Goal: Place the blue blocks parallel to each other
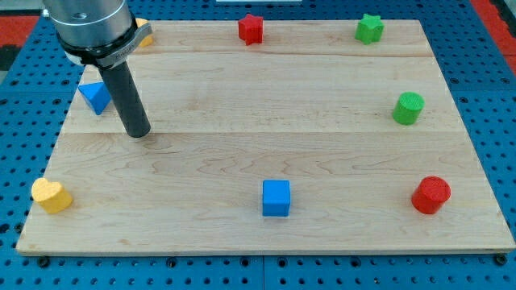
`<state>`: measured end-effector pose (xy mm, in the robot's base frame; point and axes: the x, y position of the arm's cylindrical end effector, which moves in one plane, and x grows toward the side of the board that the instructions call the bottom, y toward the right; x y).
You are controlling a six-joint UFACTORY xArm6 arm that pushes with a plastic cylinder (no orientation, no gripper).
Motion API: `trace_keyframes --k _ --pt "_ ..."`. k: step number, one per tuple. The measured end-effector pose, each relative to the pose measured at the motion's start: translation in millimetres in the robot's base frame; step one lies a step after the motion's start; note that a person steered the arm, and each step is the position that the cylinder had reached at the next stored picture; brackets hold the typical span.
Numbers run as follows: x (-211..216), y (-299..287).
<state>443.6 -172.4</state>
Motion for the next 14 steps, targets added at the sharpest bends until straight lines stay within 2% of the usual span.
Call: trace_keyframes --k 3,4,5,6,8,9,10,12,13,14 --pt "2 0" --pt "-29 64" --pt "-40 163" --pt "-17 232" --pt "118 281" --pt "124 188" --pt "92 121" --pt "79 85" --pt "68 23" --pt "27 -3"
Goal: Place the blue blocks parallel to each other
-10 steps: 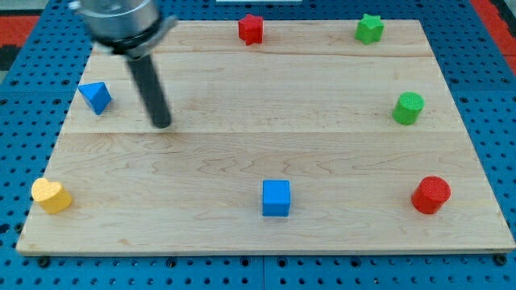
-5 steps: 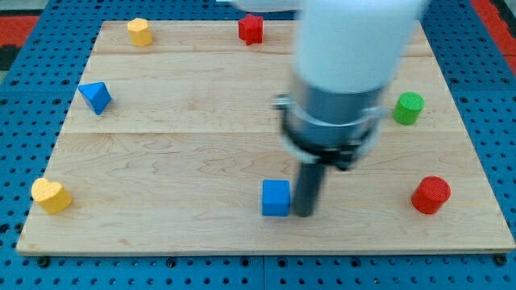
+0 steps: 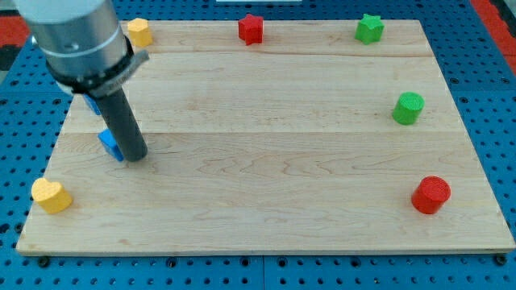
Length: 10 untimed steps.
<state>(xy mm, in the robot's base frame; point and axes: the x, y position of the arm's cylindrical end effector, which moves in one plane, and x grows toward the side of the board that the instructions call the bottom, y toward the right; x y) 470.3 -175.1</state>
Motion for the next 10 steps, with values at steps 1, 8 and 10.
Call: trace_keyframes --k 1,8,10 --pt "9 9" --pt "-140 -118" --pt "-89 -48"
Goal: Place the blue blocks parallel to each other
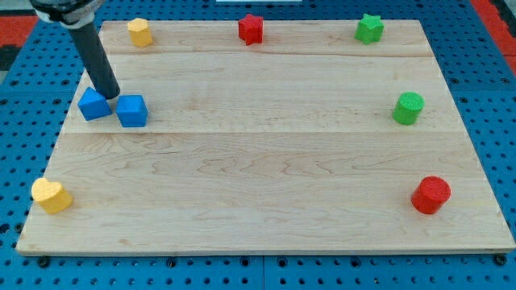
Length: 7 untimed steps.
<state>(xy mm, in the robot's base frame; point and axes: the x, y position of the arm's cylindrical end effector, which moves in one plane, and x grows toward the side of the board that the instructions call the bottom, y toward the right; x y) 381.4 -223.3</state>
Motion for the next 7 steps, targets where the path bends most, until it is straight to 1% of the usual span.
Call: trace_keyframes --k 2,3,4,5,6,7 --pt "-54 -81" --pt "-23 -66" --pt "-13 0" --pt "0 -20" --pt "-30 -39" --pt "-28 -75"
